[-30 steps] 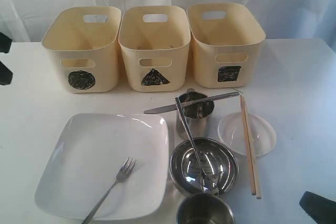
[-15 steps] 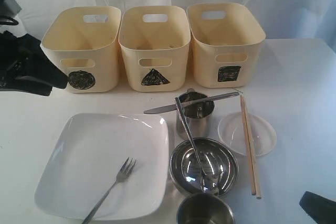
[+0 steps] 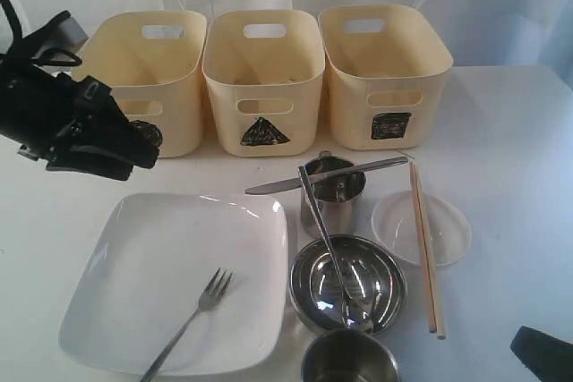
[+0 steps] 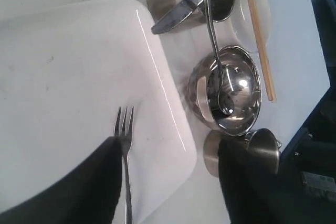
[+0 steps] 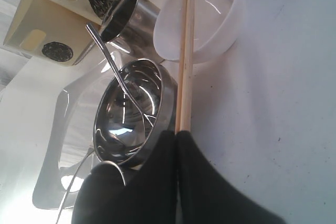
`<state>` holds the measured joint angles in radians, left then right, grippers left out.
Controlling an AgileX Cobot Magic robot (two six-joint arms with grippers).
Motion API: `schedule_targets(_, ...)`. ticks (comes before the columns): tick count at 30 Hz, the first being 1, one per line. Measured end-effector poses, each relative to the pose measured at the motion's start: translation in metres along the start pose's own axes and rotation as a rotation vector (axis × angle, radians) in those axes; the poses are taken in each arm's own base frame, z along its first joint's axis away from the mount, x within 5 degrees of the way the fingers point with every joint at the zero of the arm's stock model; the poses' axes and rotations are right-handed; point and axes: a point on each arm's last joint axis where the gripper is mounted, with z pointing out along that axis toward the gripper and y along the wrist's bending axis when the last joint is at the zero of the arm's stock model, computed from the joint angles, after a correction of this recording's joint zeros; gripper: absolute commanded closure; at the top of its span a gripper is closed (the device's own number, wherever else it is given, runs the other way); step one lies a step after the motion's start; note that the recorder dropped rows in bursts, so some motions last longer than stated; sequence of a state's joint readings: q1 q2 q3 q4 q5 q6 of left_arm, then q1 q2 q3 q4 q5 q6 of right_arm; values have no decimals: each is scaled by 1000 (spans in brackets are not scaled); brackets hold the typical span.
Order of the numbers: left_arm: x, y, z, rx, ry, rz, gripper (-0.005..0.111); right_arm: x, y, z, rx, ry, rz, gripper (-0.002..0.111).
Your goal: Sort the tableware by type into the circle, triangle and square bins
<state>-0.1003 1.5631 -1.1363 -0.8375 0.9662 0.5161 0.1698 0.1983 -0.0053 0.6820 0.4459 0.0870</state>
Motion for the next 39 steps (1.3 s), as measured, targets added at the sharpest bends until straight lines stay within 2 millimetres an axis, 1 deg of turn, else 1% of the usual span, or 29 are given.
schedule_targets(5,-1,-4,4,-1,2,15,48,0,0,0,0,0,0,108)
schedule_targets(8,1,-9,11,-9,33,47,48,0,0,0,0,0,0,108)
schedule_targets(14,5,-18,32,-3,108,91,48,0,0,0,0,0,0,108)
schedule_targets(18,4,-15,42,-2,127,85,48,0,0,0,0,0,0,108)
schedule_targets(26,3,-11,45,-12,122,77,48,0,0,0,0,0,0,108)
schedule_targets(39,-4,-6,45,-67,46,80,48,0,0,0,0,0,0,108)
